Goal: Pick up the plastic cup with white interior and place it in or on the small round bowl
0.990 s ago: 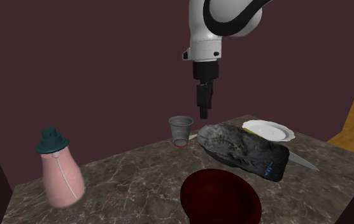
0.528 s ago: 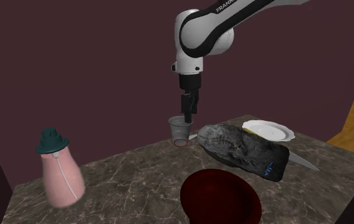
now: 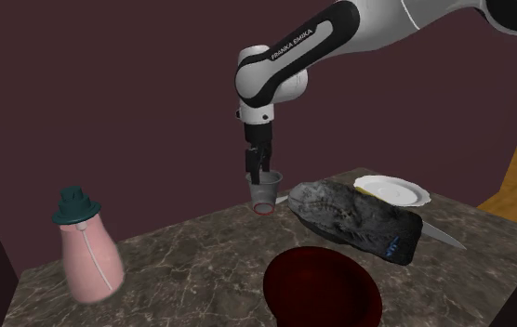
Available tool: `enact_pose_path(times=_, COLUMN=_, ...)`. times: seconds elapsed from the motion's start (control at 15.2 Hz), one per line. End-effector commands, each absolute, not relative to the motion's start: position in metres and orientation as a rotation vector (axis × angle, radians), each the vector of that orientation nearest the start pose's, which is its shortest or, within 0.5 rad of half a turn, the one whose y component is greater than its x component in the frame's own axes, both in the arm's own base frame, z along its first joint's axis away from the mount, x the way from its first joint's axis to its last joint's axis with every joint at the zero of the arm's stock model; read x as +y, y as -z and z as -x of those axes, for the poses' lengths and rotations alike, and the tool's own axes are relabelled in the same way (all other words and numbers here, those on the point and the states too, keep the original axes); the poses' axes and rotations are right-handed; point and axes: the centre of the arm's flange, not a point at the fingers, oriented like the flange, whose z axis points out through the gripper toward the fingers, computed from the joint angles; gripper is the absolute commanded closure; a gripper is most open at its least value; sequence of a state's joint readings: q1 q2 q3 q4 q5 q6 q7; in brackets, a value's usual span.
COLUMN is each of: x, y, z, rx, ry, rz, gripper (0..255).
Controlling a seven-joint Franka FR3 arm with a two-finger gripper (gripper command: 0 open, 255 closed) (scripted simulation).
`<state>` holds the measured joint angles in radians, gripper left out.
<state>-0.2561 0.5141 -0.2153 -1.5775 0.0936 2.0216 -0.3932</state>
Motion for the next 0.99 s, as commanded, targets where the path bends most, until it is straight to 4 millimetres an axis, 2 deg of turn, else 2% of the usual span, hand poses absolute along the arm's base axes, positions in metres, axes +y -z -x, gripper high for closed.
enact_pose_path(times=0.0, x=-0.290, y=-0.329, z=-0.621, rx=0.153, ry=-0.095, rz=3.134, gripper=0)
enact_pose_path(times=0.4, x=-0.290, y=-0.300, z=-0.619, rx=0.153, ry=-0.095, rz=3.134, gripper=0)
enact_pose_path(times=0.86, x=-0.290, y=-0.300, z=-0.619, rx=0.153, ry=-0.095, rz=3.134, gripper=0)
enact_pose_path(times=0.92, x=-0.290, y=-0.300, z=-0.619, rx=0.153, ry=-0.095, rz=3.134, gripper=255)
